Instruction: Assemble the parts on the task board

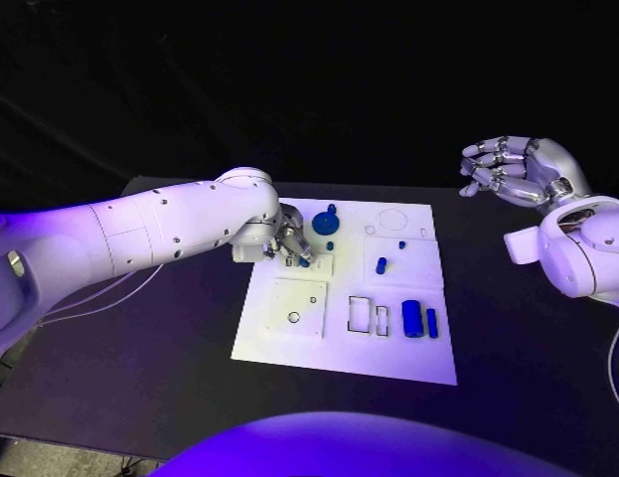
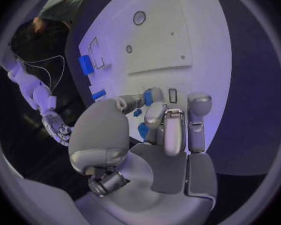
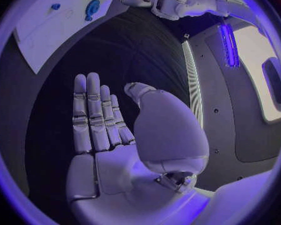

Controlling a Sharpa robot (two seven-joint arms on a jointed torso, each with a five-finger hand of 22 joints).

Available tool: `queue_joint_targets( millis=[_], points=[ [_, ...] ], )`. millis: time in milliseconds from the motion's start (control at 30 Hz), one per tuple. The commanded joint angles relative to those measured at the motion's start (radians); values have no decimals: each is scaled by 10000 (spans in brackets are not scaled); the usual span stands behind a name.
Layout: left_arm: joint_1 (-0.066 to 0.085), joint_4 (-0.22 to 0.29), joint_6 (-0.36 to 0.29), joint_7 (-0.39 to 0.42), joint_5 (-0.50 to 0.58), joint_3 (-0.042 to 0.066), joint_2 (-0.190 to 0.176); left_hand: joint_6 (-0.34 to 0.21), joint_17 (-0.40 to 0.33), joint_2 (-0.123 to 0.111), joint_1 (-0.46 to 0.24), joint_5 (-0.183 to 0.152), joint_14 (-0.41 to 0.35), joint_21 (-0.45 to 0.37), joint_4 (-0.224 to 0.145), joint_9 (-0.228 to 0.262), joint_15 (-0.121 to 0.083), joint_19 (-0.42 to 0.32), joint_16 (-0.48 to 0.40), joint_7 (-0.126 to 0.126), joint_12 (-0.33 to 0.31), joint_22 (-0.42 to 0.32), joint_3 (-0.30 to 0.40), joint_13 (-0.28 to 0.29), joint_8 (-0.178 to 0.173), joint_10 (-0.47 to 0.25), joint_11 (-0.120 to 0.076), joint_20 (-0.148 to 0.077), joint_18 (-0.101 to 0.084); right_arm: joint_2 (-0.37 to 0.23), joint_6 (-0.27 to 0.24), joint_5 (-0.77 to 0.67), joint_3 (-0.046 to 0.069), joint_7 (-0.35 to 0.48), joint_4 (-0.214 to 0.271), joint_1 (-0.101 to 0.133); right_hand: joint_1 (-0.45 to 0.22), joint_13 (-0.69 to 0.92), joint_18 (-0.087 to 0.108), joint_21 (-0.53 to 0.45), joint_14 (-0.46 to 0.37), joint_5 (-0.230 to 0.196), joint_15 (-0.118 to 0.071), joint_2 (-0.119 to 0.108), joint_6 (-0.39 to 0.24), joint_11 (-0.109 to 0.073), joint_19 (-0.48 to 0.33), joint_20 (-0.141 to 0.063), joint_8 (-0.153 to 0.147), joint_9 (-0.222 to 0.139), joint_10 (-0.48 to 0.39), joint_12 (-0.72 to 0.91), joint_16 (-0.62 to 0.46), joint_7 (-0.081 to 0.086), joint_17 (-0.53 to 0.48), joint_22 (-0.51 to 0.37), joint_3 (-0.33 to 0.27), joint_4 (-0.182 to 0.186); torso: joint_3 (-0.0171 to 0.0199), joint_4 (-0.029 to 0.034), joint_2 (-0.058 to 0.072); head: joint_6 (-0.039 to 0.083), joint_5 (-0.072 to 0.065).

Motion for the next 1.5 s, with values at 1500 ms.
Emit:
queue_joint_targets(
  millis=[1500],
  points=[
    [-36, -170, 289, -227, -176, -104, 56, 420, 1515, -44, -619, -62, 758, 14, 944, 30, -83, 125, 45, -232, 76, 153, -1999, 204, -50, 134, -105, -51, -104, -28, 20, -18, 3, 162, 32, -3, -210, -98, 94, -68, 126, 23, 11, -3, 0, 56, 73, 51, 51, -39, -45, 113, -110, 515, 54, -63, 3, 66, -9, 9, 0, 27, -30]
  ],
)
